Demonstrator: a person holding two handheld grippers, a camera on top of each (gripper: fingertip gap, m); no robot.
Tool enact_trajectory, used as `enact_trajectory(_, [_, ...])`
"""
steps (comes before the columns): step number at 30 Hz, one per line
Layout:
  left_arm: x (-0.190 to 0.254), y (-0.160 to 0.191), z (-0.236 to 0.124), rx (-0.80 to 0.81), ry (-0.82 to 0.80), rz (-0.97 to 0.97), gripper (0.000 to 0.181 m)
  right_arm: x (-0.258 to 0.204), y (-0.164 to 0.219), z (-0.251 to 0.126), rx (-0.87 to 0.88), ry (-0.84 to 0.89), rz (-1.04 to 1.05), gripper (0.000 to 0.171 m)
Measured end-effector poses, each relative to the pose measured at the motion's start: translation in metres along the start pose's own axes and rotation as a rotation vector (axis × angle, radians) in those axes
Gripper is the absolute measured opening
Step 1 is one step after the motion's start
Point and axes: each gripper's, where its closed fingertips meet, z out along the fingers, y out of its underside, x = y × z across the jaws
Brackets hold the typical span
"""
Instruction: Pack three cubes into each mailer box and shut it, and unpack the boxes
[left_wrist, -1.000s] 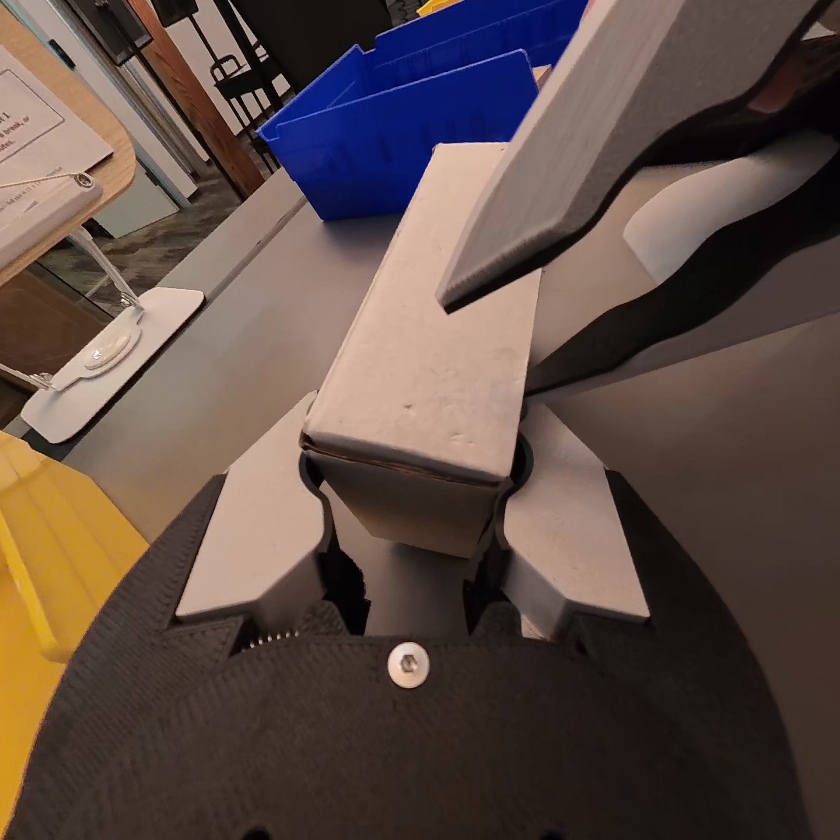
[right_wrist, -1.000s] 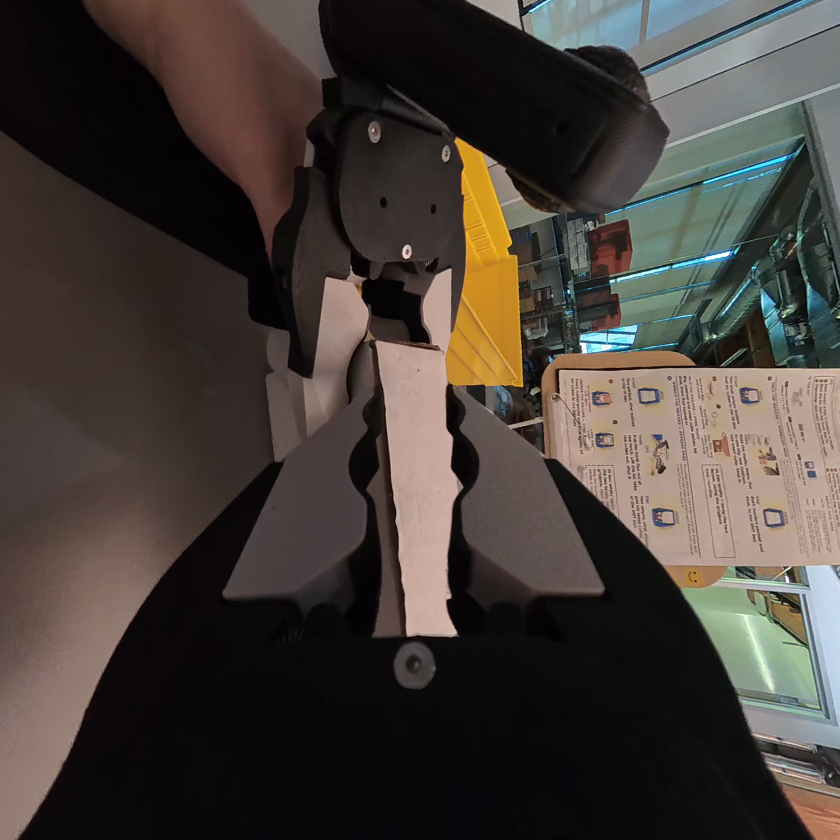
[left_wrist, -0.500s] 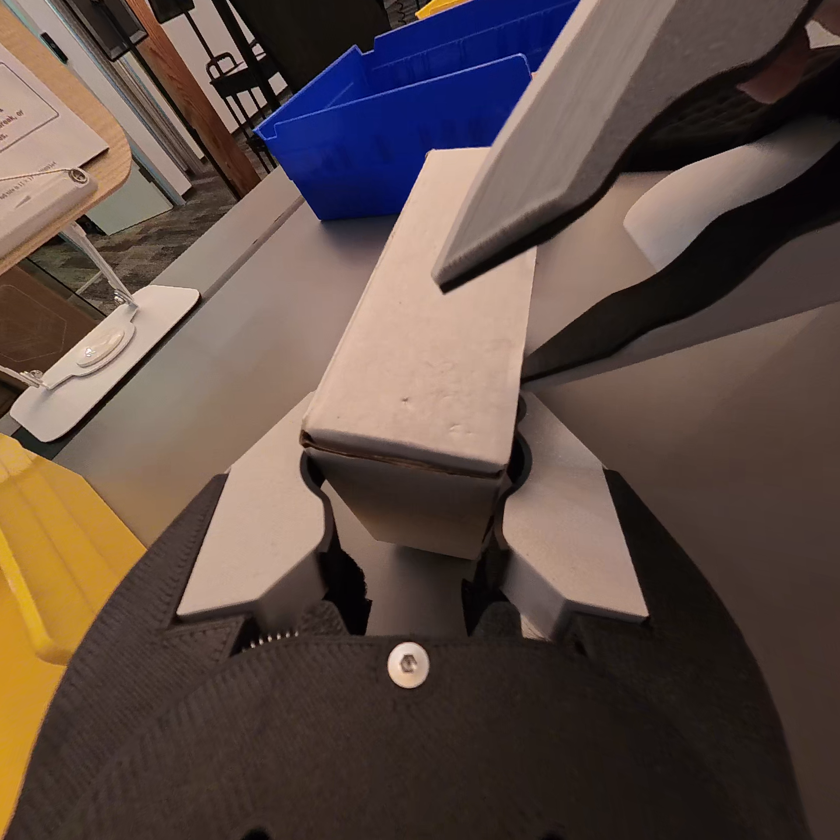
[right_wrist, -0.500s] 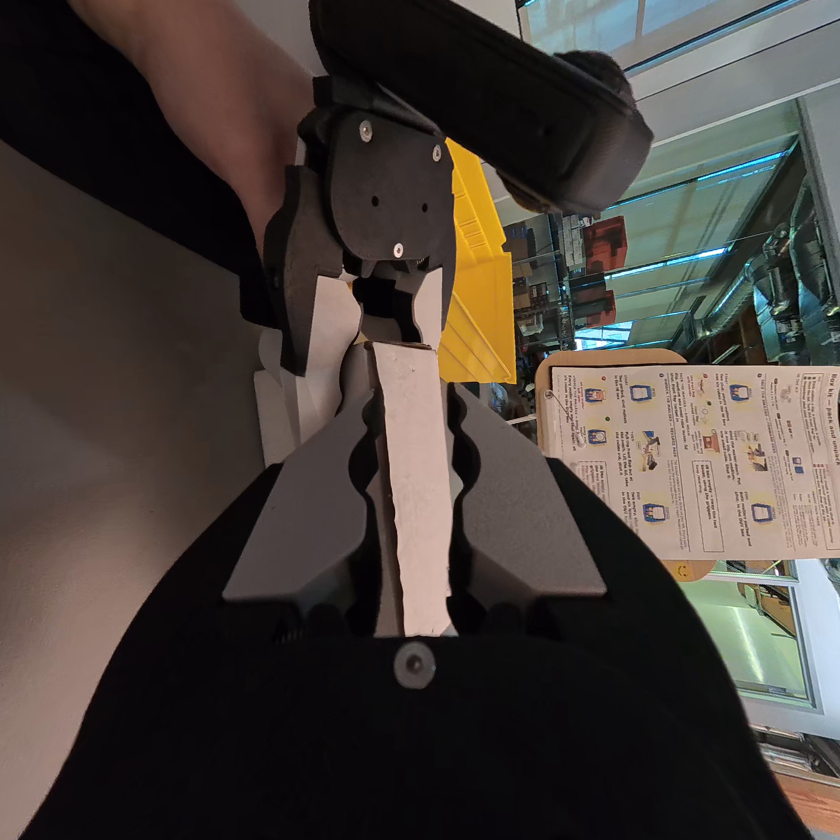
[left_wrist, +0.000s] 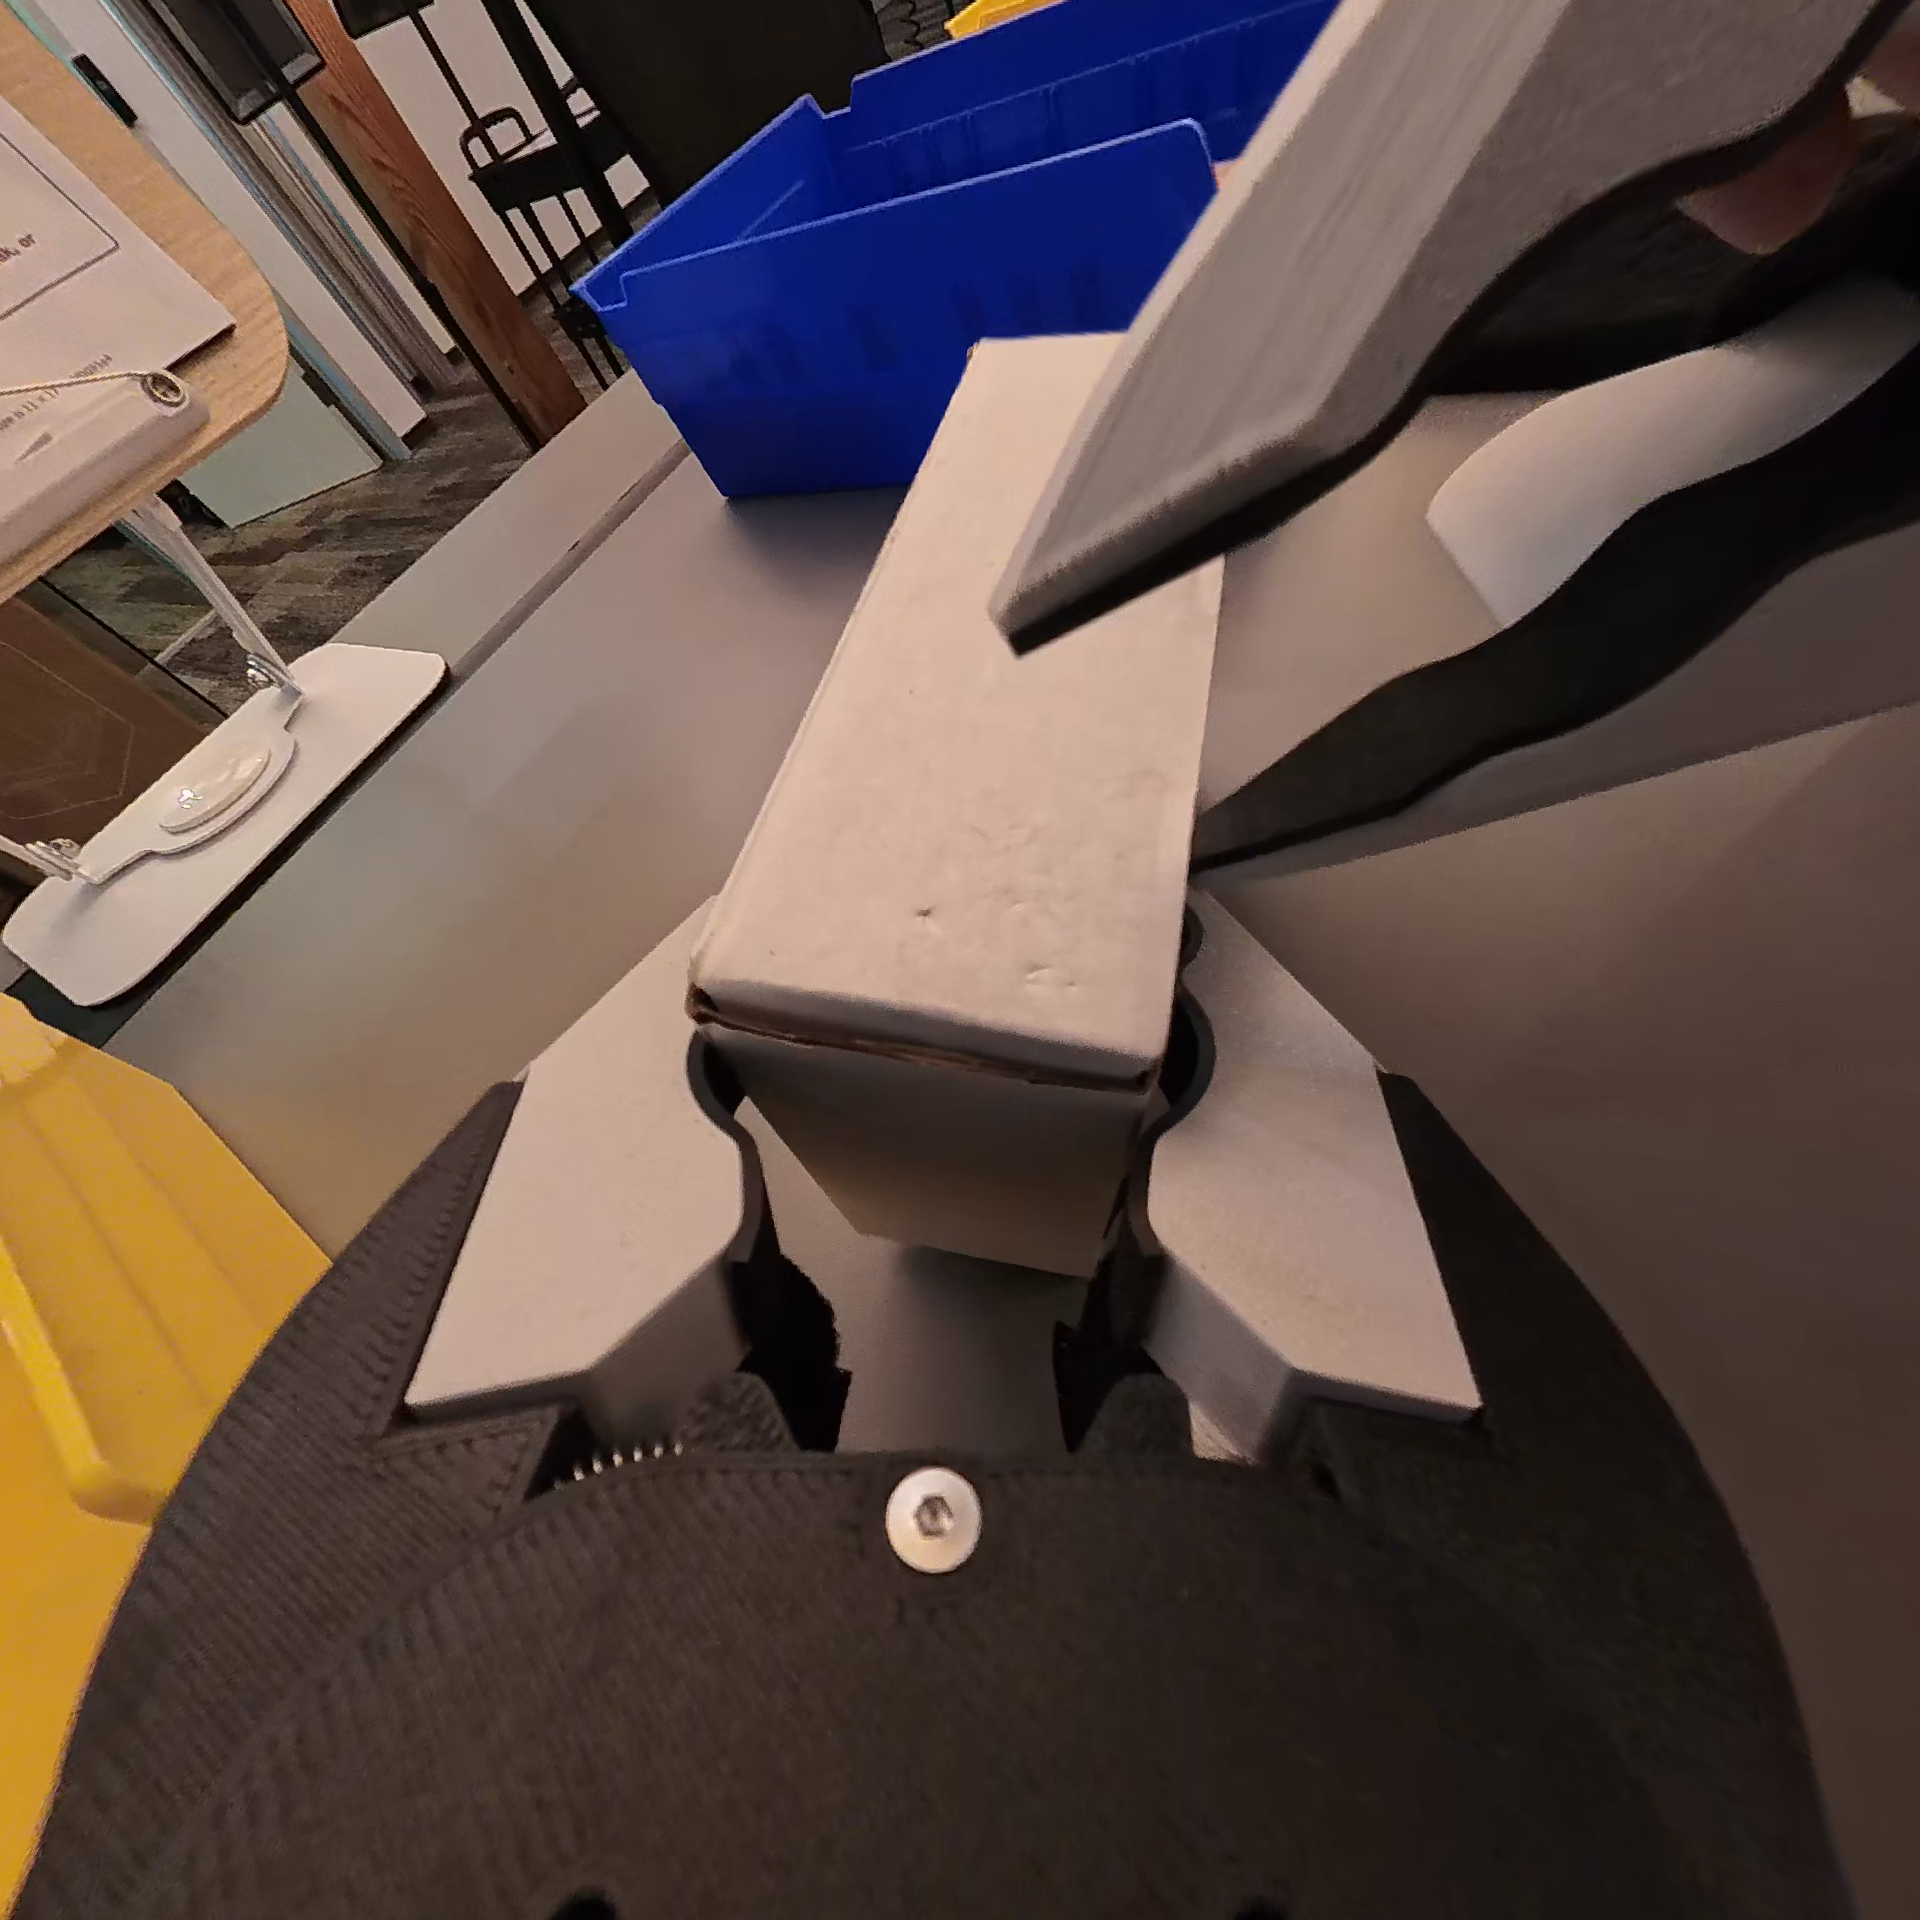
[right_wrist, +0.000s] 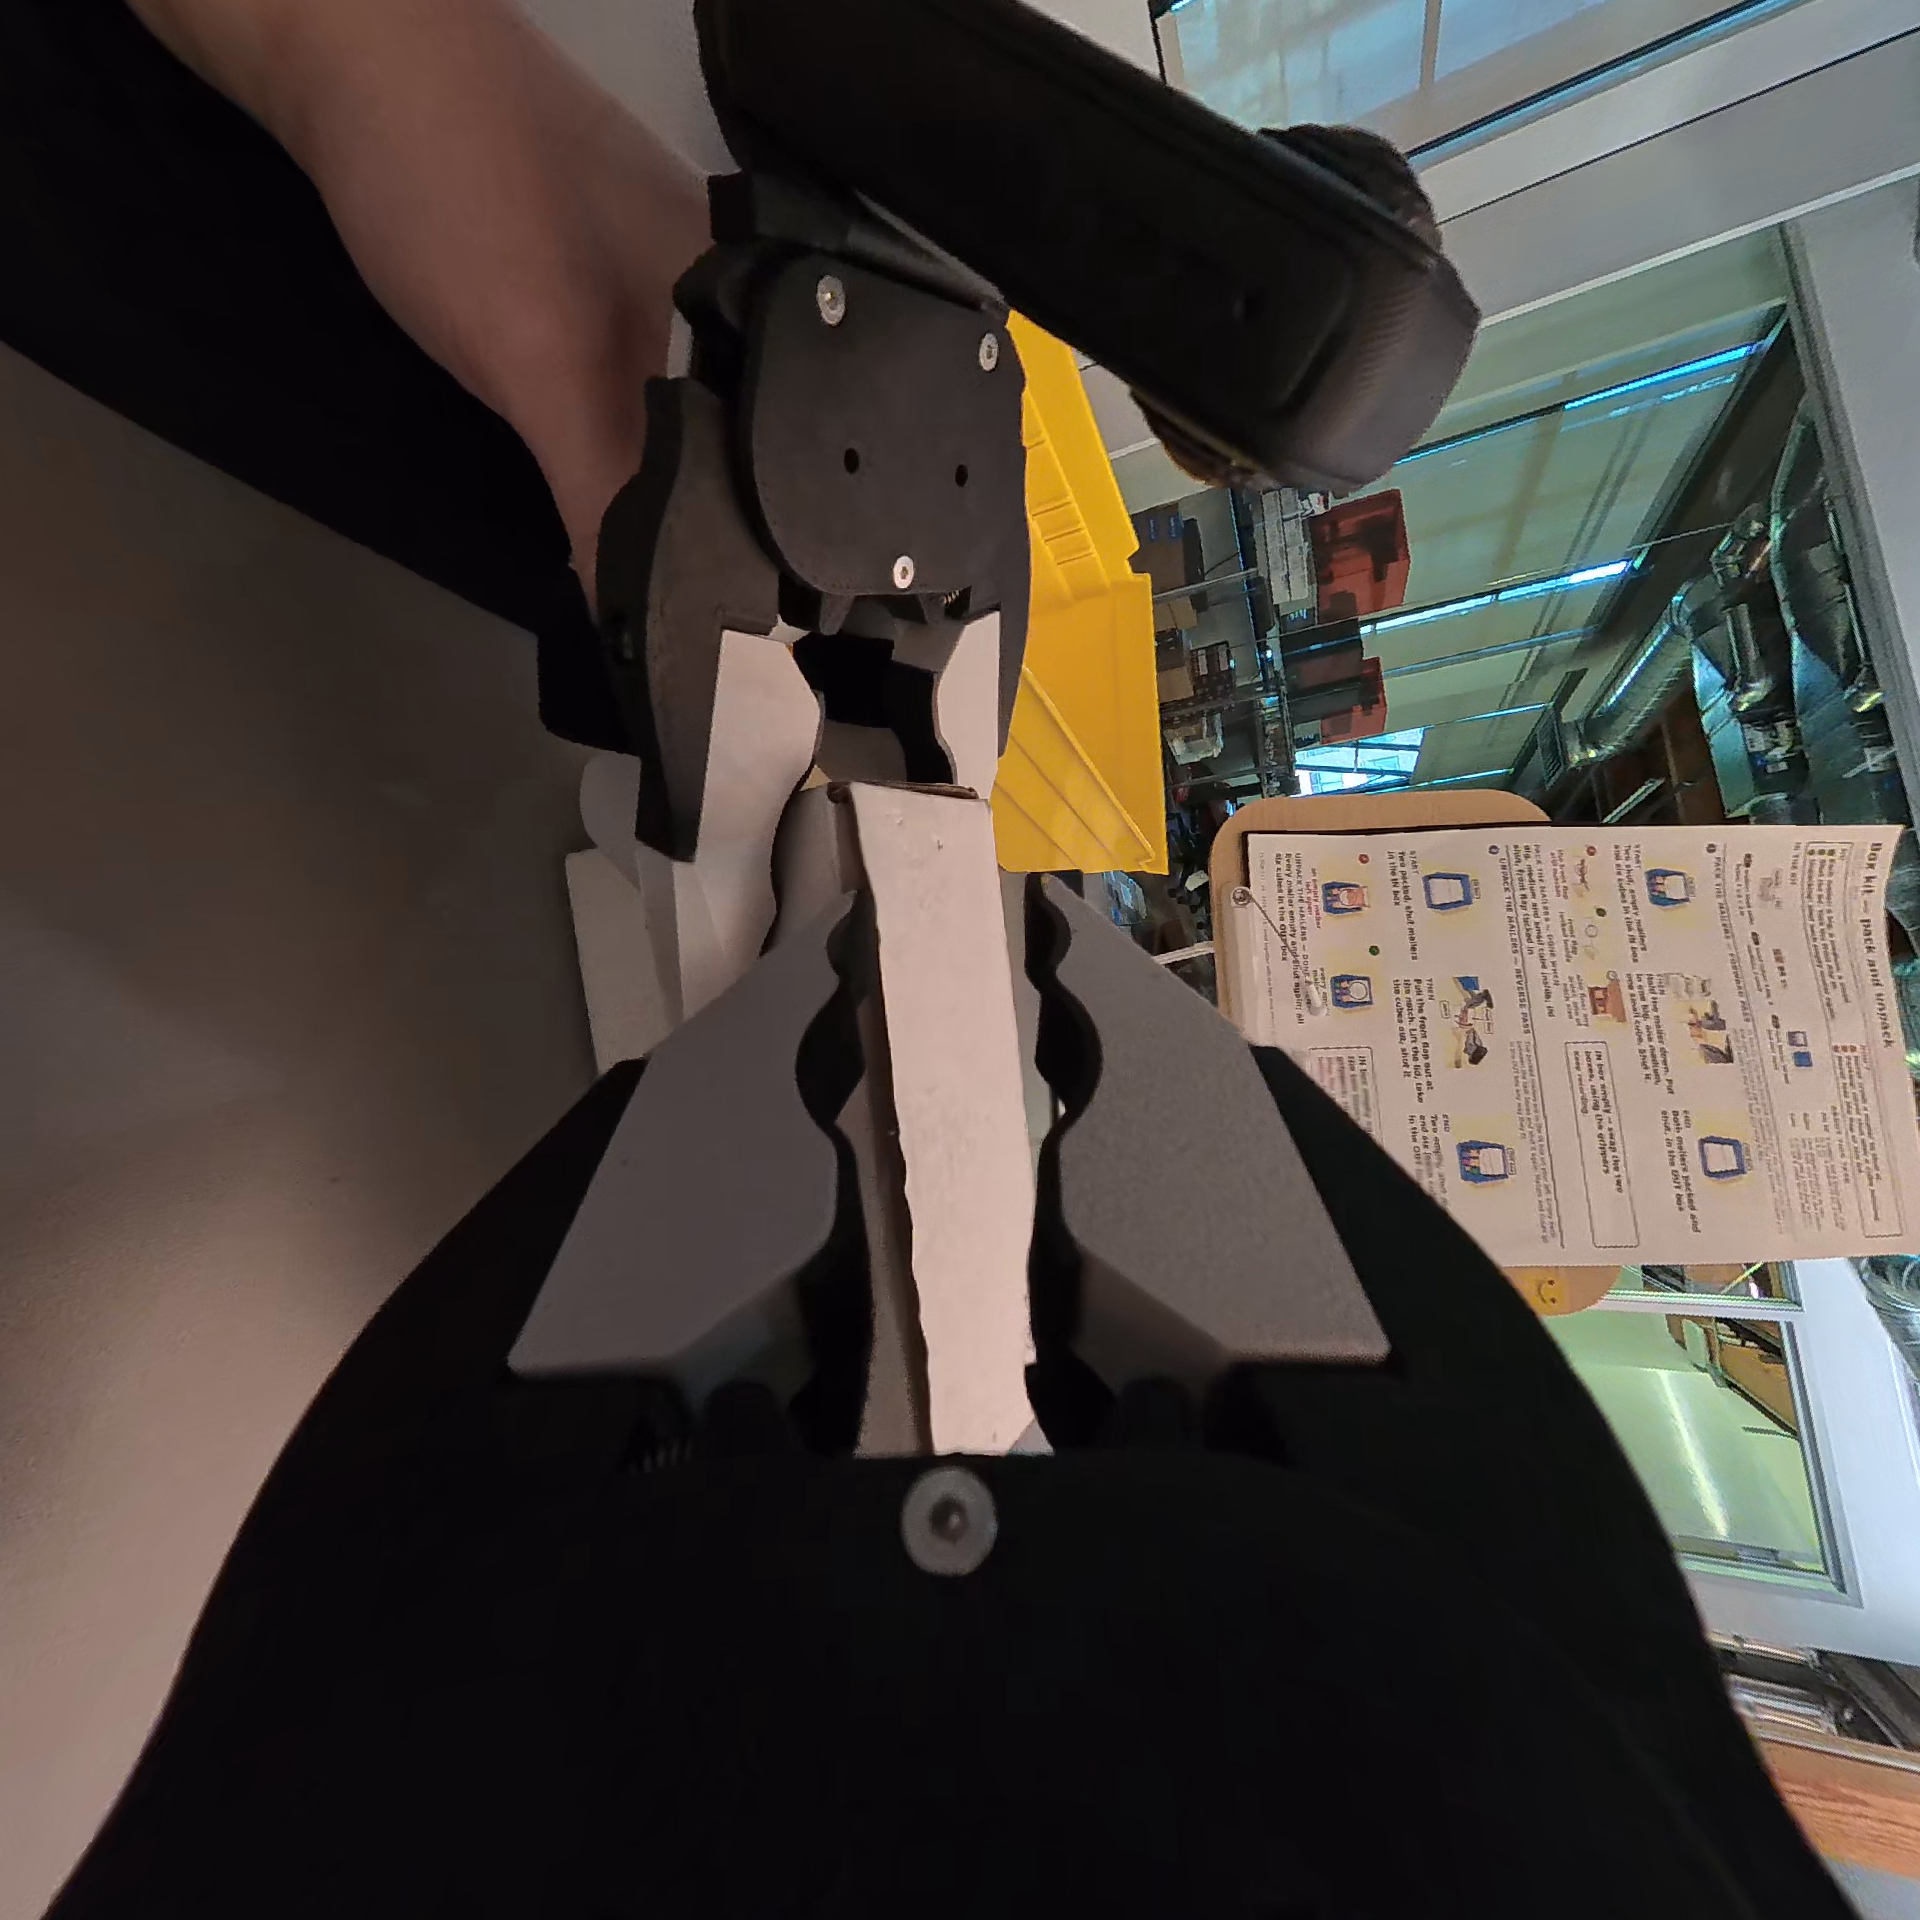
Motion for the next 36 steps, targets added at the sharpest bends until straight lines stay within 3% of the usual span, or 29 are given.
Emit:
enact_trajectory(31, [-0.001,0.002,0.001,-0.011,0.005,-0.014,0.077,0.003,0.007,-0.001,-0.044,0.02,-0.087,0.031])
enact_trajectory(36, [-0.001,0.002,0.001,-0.015,0.012,-0.026,0.077,0.005,0.031,-0.012,-0.11,-0.032,-0.054,0.031])
